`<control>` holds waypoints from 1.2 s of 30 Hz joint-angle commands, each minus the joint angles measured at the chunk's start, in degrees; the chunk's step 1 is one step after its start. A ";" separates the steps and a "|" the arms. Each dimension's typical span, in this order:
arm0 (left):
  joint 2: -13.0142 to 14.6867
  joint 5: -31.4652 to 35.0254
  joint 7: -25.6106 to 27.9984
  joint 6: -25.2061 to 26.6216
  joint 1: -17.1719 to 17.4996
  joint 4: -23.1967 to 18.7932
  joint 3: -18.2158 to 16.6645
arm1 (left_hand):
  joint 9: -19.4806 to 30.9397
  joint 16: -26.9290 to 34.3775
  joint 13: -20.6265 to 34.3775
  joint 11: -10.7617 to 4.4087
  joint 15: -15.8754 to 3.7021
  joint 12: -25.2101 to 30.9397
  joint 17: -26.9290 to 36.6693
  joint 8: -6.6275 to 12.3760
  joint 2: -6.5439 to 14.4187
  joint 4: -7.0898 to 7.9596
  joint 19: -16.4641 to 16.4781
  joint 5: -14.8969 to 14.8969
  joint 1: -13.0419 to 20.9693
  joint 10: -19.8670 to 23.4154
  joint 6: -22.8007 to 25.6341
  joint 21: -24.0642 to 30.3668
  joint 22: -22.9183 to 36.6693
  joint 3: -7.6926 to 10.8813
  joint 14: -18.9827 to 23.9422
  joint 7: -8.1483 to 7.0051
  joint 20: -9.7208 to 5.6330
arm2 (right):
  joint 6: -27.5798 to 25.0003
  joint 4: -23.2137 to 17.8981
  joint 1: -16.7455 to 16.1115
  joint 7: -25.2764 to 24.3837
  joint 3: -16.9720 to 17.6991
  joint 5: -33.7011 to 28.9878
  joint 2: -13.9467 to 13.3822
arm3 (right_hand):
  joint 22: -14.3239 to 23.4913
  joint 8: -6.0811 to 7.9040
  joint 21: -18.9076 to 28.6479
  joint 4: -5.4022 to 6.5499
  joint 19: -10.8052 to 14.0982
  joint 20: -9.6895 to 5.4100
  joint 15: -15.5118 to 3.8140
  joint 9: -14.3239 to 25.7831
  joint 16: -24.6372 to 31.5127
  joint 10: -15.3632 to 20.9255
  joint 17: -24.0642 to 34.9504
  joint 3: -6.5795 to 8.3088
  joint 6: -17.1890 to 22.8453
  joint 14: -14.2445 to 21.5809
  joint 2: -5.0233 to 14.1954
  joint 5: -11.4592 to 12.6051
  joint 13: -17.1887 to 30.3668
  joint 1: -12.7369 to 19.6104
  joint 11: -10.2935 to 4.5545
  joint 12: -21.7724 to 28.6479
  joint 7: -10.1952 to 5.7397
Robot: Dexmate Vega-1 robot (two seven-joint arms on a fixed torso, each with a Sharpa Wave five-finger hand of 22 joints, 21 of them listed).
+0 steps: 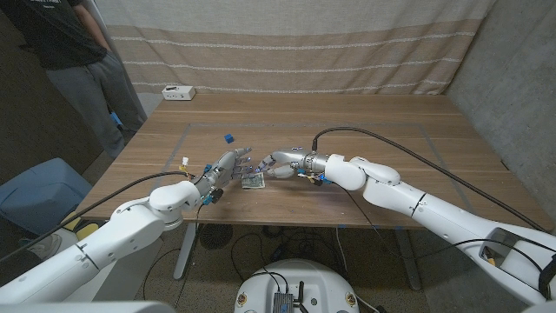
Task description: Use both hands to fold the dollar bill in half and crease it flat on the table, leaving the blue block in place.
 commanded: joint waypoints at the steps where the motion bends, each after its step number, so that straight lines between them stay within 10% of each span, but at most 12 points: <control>1: -0.13 -0.22 -0.72 0.32 -1.37 0.96 0.68 | 0.03 0.30 0.02 0.11 -0.06 0.25 0.19 0.30 -0.25 0.08 0.34 0.19 0.04 -0.10 -0.15 0.25 0.08 -0.26 0.10 -0.21 -0.11 | -0.88 1.01 1.13 2.65 -1.44 -1.72 1.03 | 0.15 -0.13 -0.32 0.38 -0.36 0.03 -2.20 0.18 -0.08 -0.36 0.29 0.17 -0.19 -0.52 0.06 0.18 0.22 0.39 -0.31 -0.14 -0.07; 36: -0.20 -0.08 -1.36 -1.29 -1.60 1.60 0.84 | 0.00 0.42 -0.02 0.14 -0.19 0.54 0.16 0.41 -0.26 0.14 0.52 0.27 0.21 0.08 -0.19 0.46 0.08 -0.68 0.23 -0.15 -0.11 | -4.36 1.17 2.40 5.02 -4.36 -5.72 1.31 | 0.20 0.62 -0.27 2.01 -1.50 0.04 -2.08 0.23 0.14 1.32 1.37 -0.13 1.17 -1.98 -0.25 0.14 0.29 0.37 -1.47 0.68 -0.69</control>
